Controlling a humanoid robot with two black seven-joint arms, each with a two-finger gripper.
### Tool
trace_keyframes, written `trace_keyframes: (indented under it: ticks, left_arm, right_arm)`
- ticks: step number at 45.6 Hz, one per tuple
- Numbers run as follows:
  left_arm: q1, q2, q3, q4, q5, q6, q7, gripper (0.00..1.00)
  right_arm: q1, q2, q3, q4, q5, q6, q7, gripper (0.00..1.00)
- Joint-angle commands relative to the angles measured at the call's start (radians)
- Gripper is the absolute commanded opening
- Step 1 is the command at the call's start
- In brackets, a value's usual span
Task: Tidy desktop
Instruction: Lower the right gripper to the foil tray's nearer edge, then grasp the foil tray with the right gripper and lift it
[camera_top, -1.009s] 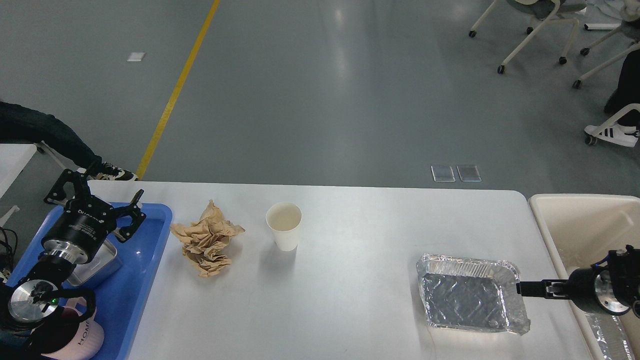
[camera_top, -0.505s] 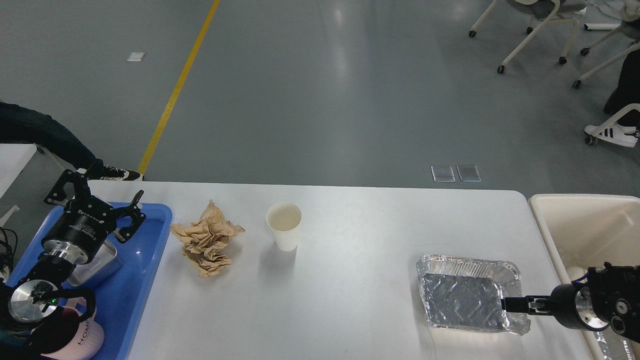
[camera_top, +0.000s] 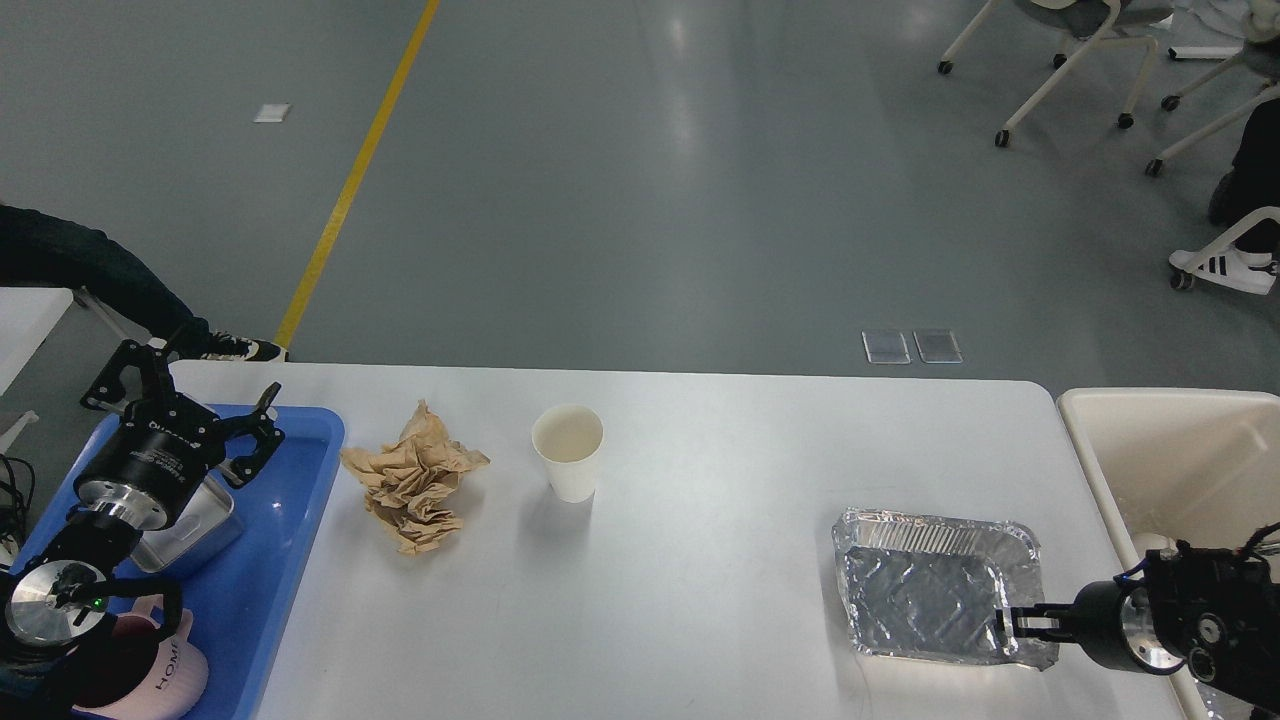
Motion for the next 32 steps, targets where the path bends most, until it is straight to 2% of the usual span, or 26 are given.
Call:
trace_keyframes:
  ticks: [1,9,20,25,32]
  left_arm:
    - [0.000,-0.001,0.000,0.000,0.001,0.001,0.000,0.97]
    - [0.001,-0.001,0.000,0.000,0.000,0.003,0.002,0.97]
    - [0.007,0.001,0.000,0.000,0.001,0.004,0.002,0.97]
    - [0.014,0.016,0.000,-0.001,0.001,0.004,0.000,0.97]
    - [0.021,0.042,0.000,-0.001,0.001,0.003,0.000,0.97]
  right_arm:
    - [0.000,0.001,-0.004,0.000,0.000,0.001,0.002,0.00]
    - [0.003,-0.009,-0.004,0.002,0.000,0.005,0.026,0.00]
    - [0.018,-0.045,0.007,0.040,0.002,0.006,0.026,0.00]
    - [0.037,-0.090,0.013,0.100,0.037,0.023,0.051,0.00]
    - [0.104,-0.170,0.034,0.157,0.124,0.095,0.052,0.00]
